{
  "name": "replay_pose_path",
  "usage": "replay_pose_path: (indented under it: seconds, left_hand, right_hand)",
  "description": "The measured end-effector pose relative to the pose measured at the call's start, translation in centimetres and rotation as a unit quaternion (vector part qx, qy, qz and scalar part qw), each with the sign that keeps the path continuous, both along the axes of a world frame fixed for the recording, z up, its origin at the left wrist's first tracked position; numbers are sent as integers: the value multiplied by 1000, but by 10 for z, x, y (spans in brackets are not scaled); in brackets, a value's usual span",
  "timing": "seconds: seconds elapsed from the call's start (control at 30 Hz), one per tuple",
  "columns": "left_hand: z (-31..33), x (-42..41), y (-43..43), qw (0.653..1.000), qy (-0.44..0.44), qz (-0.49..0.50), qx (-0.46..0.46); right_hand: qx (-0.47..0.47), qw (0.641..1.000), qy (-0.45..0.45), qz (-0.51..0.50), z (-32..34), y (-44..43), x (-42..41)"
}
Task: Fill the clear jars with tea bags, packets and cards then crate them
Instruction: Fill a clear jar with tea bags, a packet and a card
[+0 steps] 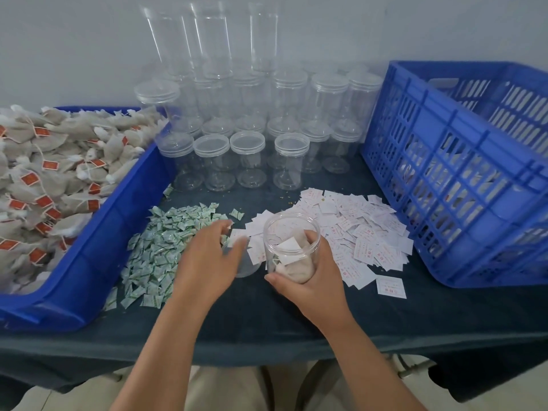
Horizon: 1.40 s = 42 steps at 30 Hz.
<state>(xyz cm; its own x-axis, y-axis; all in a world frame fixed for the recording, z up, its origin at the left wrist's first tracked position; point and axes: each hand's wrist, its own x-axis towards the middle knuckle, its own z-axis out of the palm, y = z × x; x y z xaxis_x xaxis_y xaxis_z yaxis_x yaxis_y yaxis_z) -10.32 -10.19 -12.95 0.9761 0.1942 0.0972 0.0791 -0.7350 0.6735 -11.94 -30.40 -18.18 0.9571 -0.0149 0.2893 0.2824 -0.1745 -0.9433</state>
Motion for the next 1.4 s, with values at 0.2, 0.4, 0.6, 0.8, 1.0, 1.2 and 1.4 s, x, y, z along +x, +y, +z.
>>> replay_pose_path:
  seconds: [0.2,0.4,0.6,0.8,1.0,1.2,1.4]
  left_hand:
    - [-26,-7,5,984,-24,24,176]
    - [-18,-7,7,992,-5,50,-119]
    - [23,-19,2,917,-54,-92,-384]
    - [48,-39,-5,950,-8,-306,63]
    - [60,-39,-37,964,-18,-237,115]
    - [61,-36,-64,950,-1,-192,245]
    - [55,-26,-65,942,-104,-260,188]
  right_hand:
    - [-8,1000,6,-15,4,0,-2]
    - [5,1000,11,16,3,-2,-3]
    - [-82,994,6,70,7,2,-5]
    - [-114,990,9,78,3,4,-4]
    - [-135,988,0,78,-5,2,1]
    - [-130,990,-17,59,-2,3,0]
    - [-48,994,17,100,0,-9,1]
